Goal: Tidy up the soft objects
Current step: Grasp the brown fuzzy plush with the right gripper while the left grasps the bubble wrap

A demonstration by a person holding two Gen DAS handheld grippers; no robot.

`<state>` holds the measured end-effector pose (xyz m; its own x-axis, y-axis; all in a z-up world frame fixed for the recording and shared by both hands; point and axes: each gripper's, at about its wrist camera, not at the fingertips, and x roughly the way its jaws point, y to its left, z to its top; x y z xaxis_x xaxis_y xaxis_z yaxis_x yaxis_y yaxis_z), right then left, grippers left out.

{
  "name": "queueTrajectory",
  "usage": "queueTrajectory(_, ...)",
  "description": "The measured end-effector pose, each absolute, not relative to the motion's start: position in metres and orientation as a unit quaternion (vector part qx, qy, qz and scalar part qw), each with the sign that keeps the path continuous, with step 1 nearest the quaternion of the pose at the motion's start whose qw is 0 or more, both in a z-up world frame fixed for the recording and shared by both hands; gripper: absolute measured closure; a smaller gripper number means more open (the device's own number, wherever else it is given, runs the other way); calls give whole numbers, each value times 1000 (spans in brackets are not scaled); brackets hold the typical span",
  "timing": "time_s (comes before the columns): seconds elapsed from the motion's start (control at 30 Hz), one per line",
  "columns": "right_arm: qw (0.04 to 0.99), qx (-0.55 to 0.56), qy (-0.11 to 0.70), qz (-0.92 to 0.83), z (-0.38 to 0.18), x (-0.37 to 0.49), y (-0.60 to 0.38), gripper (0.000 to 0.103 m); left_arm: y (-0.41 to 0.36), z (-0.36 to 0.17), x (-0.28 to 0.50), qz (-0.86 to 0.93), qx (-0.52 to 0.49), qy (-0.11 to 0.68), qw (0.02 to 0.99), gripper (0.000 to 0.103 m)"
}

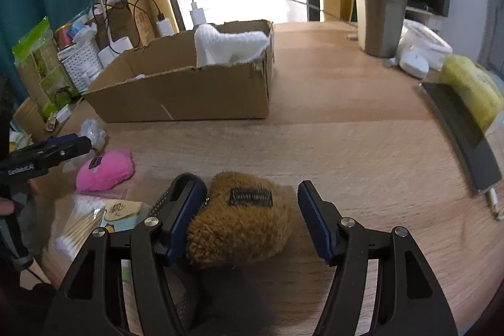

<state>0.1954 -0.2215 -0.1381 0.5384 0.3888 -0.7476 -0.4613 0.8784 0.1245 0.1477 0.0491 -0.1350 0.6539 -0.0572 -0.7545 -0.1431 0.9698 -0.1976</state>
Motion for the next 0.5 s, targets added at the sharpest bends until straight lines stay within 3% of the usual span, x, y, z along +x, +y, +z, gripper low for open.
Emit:
queueTrajectory(0.07,874,-48,418,245,-139,195,-220,37,51,-137,148,25,-124,416,901,23)
queueTrajectory(0.13,873,-51,416,250,-139,194,-219,48,52,-137,148,25,-125,415,901,23)
queueTrajectory(0.17,872,-50,416,253,-139,194,-218,48,52,-138,148,24,-126,415,901,24)
queueTrajectory(0.3,871,-56,414,259,-138,193,-217,52,52,-140,148,16,-123,423,898,50)
queueTrajectory(0.5,880,-58,391,262,-125,192,-217,53,52,-141,145,5,-126,422,898,58)
